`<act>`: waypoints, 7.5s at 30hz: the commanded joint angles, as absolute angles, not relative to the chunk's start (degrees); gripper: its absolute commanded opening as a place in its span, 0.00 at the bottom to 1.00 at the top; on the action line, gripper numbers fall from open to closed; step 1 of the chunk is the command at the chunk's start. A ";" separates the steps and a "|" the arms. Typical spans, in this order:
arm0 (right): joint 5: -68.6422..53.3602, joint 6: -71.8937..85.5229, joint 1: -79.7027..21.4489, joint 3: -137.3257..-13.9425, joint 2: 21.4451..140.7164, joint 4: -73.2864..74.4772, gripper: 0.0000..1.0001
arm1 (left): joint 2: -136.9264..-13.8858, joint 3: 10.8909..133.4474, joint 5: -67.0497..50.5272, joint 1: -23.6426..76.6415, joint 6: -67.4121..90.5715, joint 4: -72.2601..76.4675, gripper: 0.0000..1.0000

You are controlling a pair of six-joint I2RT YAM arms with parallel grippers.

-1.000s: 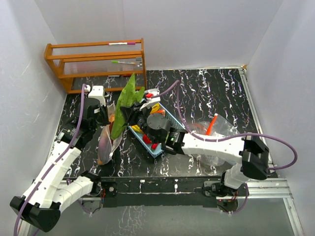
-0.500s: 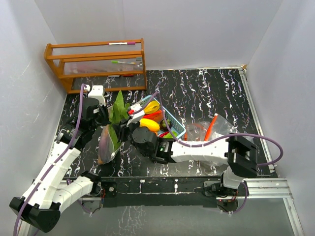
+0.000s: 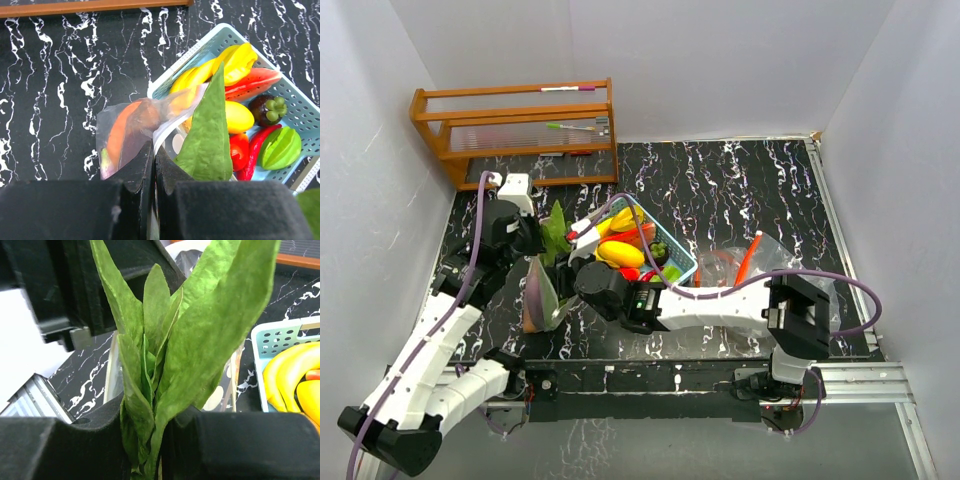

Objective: Place the food in the zip-top bag and seal the zipper
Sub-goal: Place the fake vegetable in the zipper food storage bag, then pick up the fake fruit from the bin, then place the fake fruit in the bin.

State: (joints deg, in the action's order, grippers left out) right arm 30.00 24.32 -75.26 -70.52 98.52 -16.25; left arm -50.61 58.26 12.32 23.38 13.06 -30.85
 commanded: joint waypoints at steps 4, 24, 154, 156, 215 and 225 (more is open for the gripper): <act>28.06 25.75 -75.09 -74.37 99.67 -15.02 0.15 | -44.87 59.26 7.41 23.58 12.42 -26.39 0.00; 25.58 33.56 -70.12 -86.30 113.11 5.99 0.23 | -38.96 54.24 0.16 23.56 12.56 -19.83 0.00; 4.88 37.34 -47.73 -65.80 95.95 41.93 0.70 | -45.08 56.88 24.13 23.57 6.42 -26.04 0.00; 5.40 40.09 -49.52 -63.46 93.44 41.79 0.65 | -45.34 56.86 23.88 23.54 6.46 -25.59 0.00; 16.85 31.24 -49.37 -68.15 90.56 10.39 0.59 | -45.09 56.38 23.04 23.56 6.94 -25.89 0.00; 12.05 29.38 -49.62 -71.18 82.89 29.90 0.61 | -45.00 55.63 22.94 23.56 7.14 -25.17 0.00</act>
State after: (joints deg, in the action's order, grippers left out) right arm 15.25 31.42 -49.39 -67.51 86.46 19.86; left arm -46.30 56.21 22.04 23.40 7.46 -27.05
